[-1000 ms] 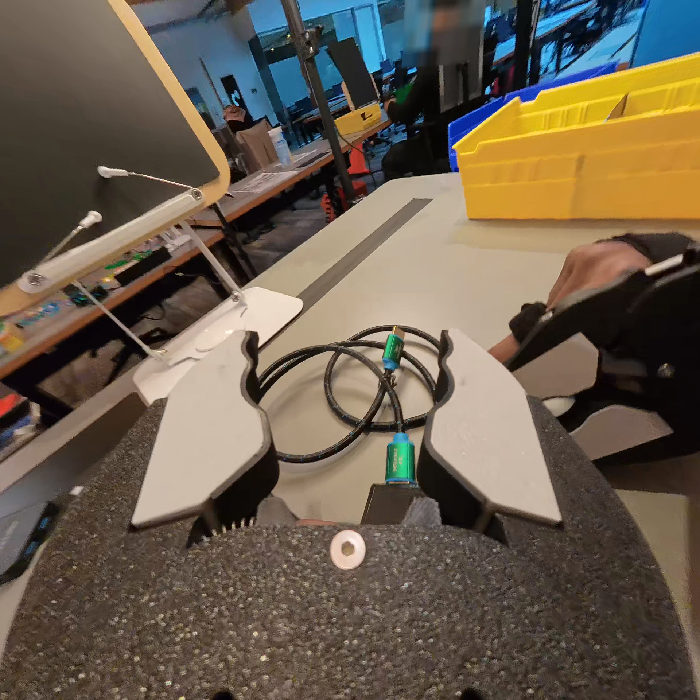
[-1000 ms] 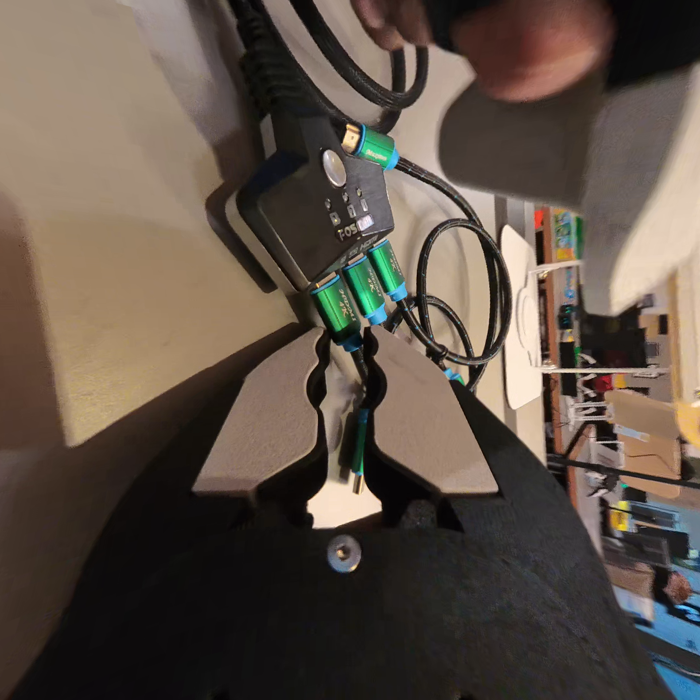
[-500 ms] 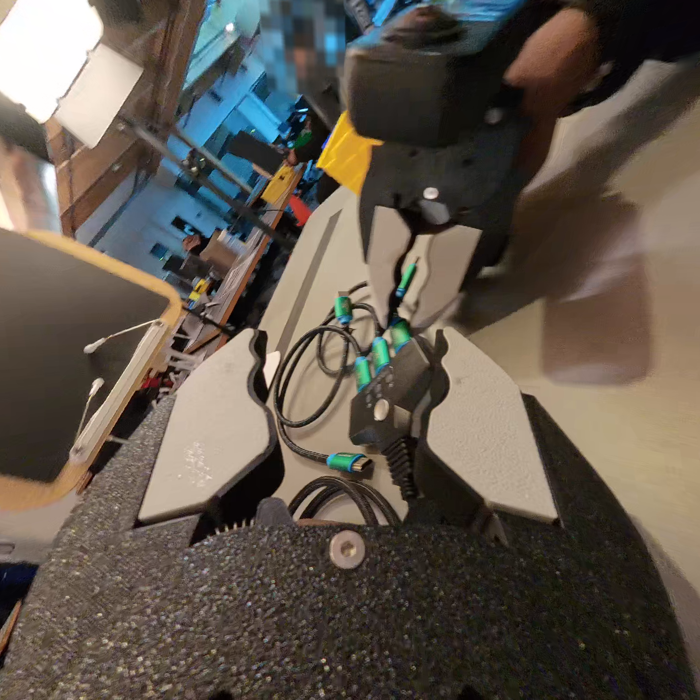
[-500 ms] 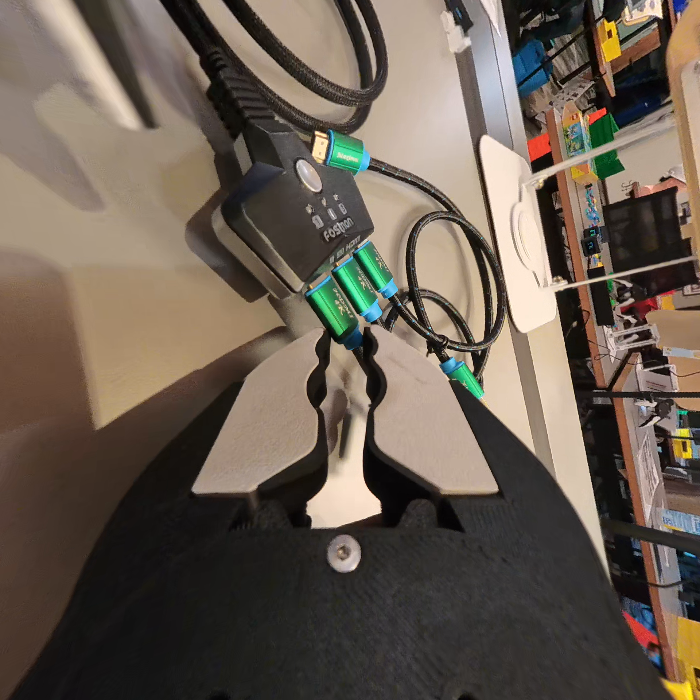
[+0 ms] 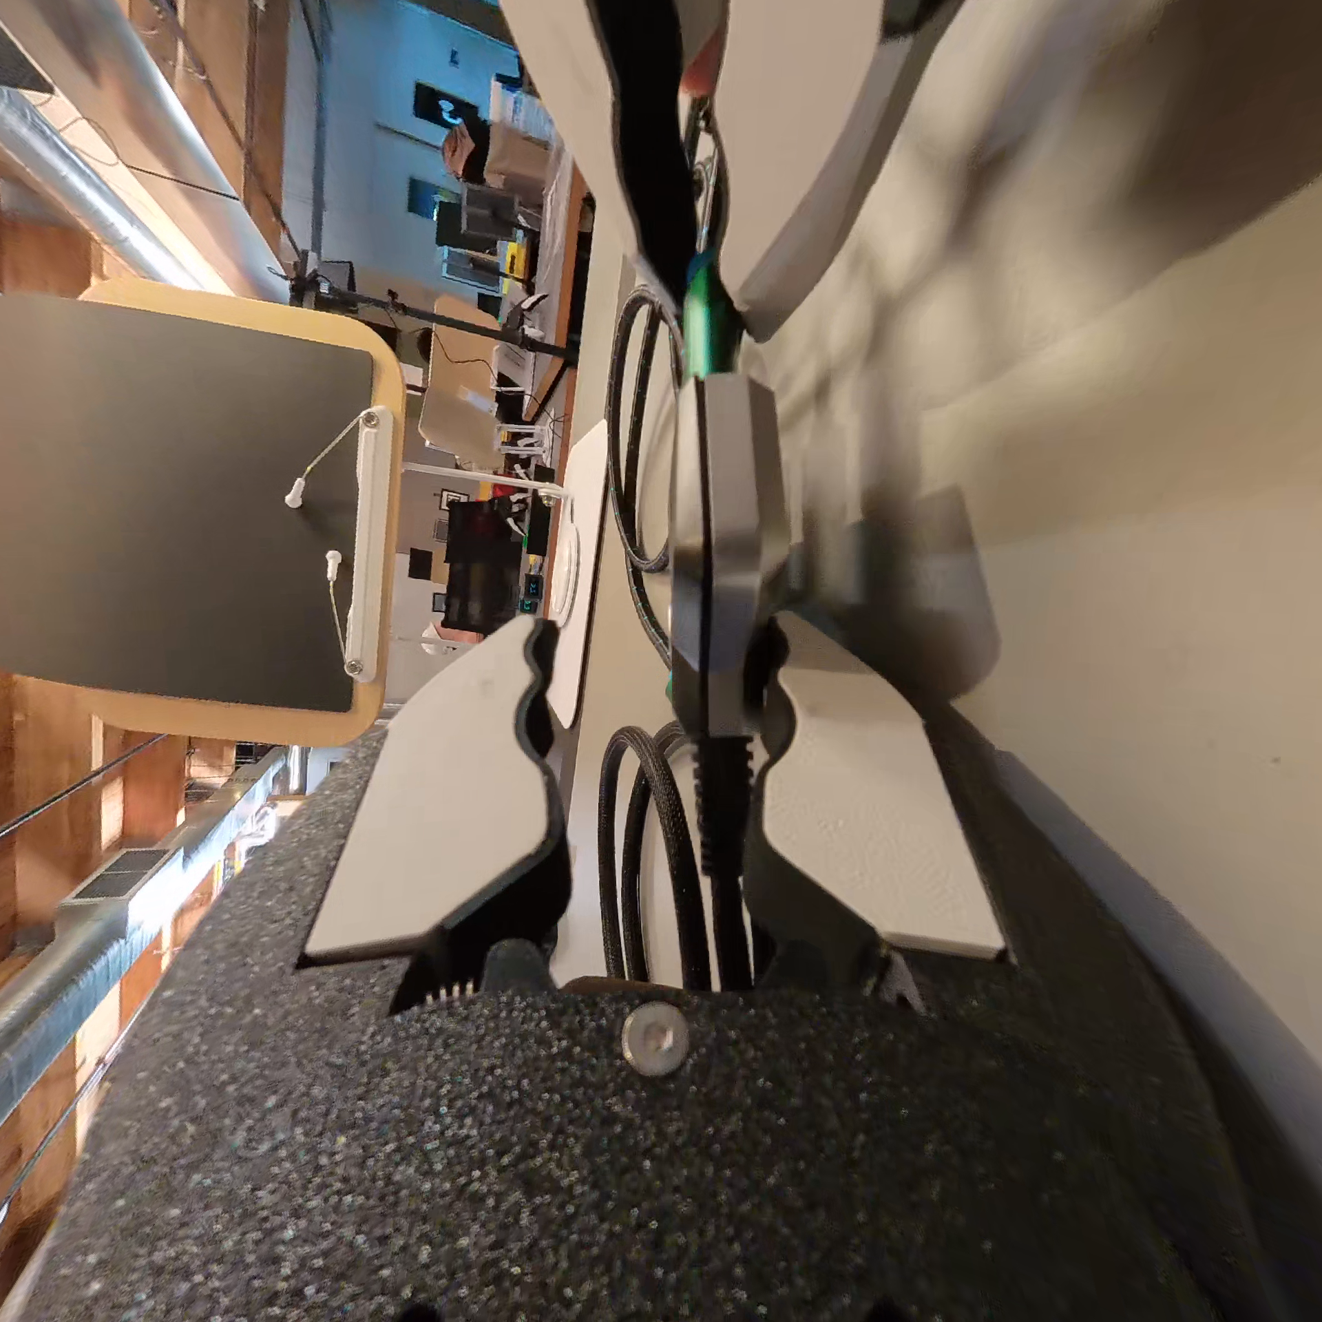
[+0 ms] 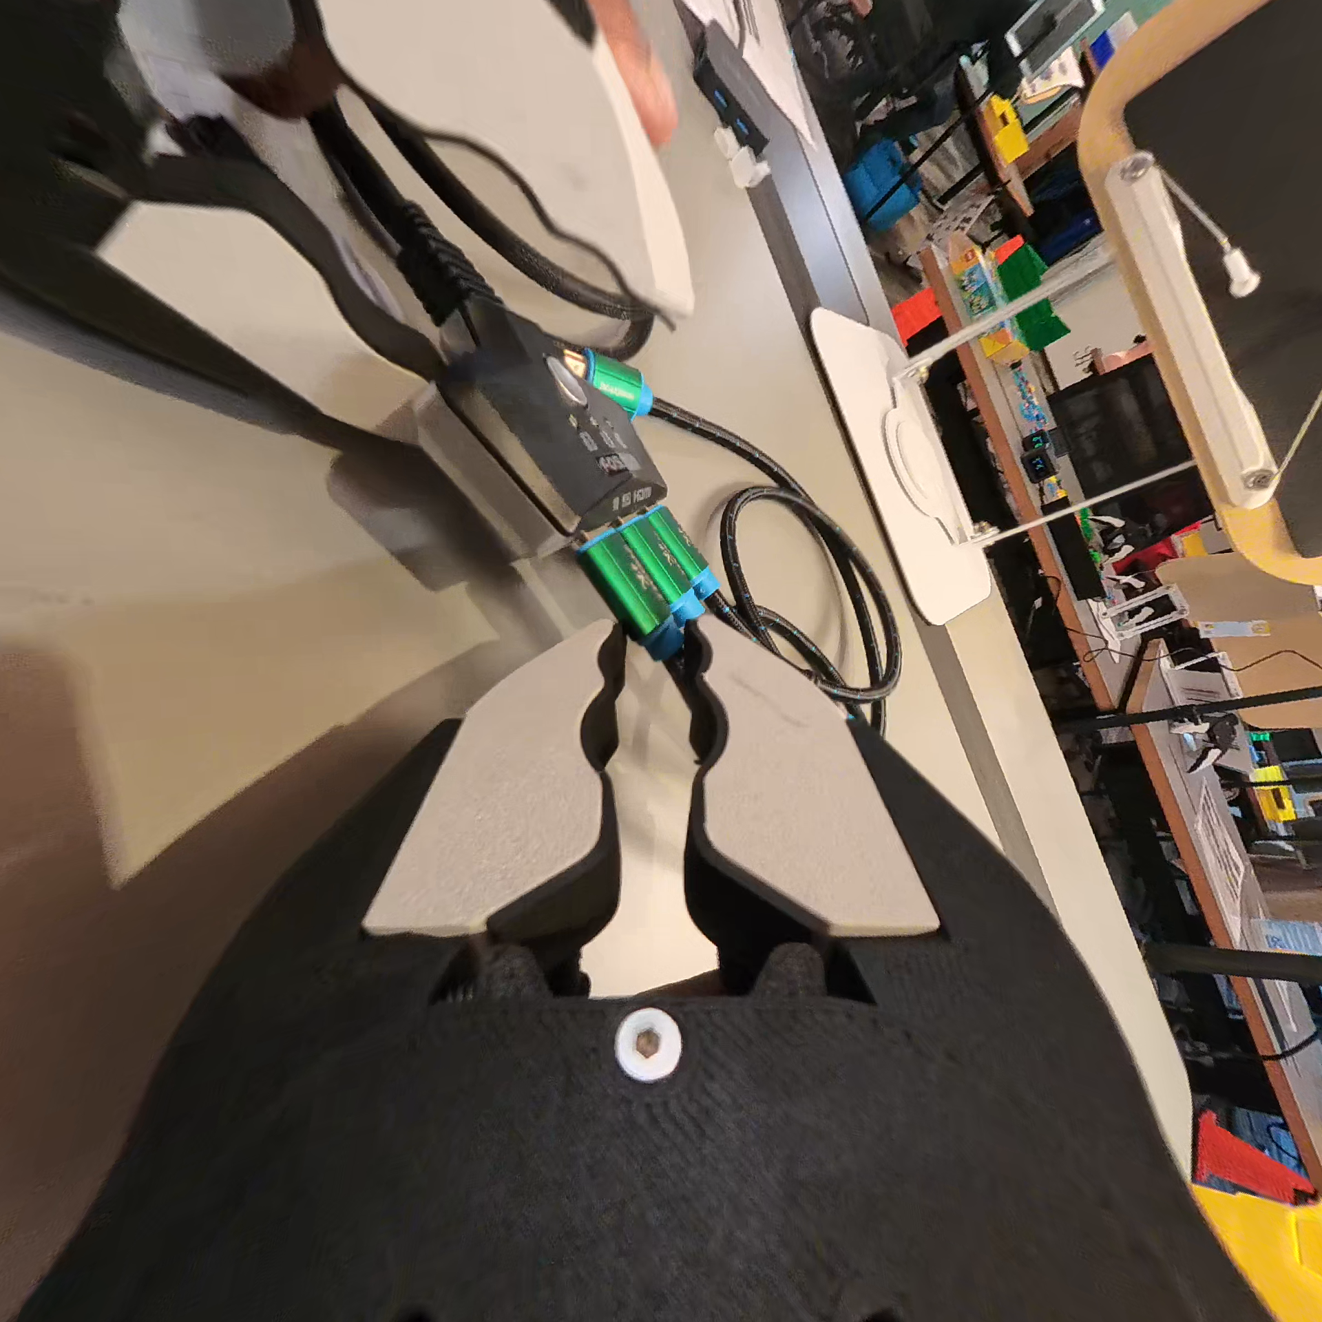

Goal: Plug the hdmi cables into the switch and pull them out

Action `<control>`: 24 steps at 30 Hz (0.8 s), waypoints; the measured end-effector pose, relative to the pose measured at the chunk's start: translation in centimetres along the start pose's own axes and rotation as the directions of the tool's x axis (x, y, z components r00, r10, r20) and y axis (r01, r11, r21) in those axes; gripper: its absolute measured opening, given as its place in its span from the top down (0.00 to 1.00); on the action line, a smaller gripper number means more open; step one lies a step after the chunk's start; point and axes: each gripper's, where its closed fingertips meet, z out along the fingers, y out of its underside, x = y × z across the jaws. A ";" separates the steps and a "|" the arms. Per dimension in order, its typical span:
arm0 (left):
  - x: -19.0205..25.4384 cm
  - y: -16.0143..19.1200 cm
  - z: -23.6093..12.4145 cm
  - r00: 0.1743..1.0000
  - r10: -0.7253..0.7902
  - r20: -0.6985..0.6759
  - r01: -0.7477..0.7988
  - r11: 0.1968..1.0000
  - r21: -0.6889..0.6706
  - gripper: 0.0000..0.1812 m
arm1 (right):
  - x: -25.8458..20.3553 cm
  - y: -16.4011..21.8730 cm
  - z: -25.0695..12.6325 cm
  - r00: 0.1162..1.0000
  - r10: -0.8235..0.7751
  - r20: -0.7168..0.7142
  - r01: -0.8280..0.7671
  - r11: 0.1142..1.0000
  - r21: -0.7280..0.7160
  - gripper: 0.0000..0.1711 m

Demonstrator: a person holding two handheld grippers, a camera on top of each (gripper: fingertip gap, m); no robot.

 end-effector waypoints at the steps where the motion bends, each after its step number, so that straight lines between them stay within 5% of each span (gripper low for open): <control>1: 0.0 -0.1 0.0 1.000 -0.003 0.009 0.003 1.000 0.008 0.71 | -0.2 -0.2 -0.1 1.000 -0.003 -0.010 0.003 1.000 0.009 0.91; 6: 0.3 -0.8 -0.4 0.997 0.063 0.046 -0.066 0.996 0.064 0.81 | -0.1 -1.3 -0.8 0.998 0.001 -0.059 0.002 0.999 0.054 0.91; 12: 0.0 -1.5 -0.3 0.978 0.170 0.118 -0.179 0.982 0.066 0.82 | -0.3 -1.8 -0.7 0.996 -0.012 -0.086 0.018 0.997 0.076 0.91; 24: 1.2 -1.5 -0.4 0.977 0.209 0.042 -0.212 0.973 0.096 0.87 | -1.7 -2.7 -0.5 0.932 -0.311 -0.186 0.333 0.938 0.096 0.82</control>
